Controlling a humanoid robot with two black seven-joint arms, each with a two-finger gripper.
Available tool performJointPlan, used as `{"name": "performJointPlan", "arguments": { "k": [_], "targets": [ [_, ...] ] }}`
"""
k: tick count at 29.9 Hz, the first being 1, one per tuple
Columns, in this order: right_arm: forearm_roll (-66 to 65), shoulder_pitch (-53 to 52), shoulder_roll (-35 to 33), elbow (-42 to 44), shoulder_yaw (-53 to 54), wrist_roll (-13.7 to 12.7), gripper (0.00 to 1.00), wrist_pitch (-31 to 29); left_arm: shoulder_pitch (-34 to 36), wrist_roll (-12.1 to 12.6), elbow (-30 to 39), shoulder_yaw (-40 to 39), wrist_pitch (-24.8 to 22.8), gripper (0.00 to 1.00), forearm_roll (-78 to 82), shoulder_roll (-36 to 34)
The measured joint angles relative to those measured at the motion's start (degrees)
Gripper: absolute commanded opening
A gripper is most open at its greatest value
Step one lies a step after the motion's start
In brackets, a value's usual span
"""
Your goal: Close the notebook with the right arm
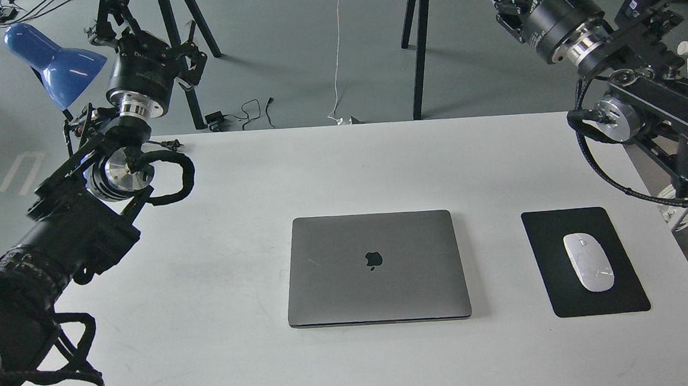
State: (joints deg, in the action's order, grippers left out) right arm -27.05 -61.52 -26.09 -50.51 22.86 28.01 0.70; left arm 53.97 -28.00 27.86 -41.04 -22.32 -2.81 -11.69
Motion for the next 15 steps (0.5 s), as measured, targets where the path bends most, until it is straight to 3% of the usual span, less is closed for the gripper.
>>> {"name": "performJointPlan", "arguments": {
  "k": [7,15],
  "targets": [
    [10.81,3.24,3.67,0.86,3.18,0.00,0.99,1.47,0.00,0.00,0.00,0.00,0.00,1.00,-0.01,0.00],
    [12.51,8.86,5.32,0.95,10.54,0.00,0.99,1.28,0.00,0.00,0.00,0.00,0.00,1.00,-0.01,0.00]
  ]
}}
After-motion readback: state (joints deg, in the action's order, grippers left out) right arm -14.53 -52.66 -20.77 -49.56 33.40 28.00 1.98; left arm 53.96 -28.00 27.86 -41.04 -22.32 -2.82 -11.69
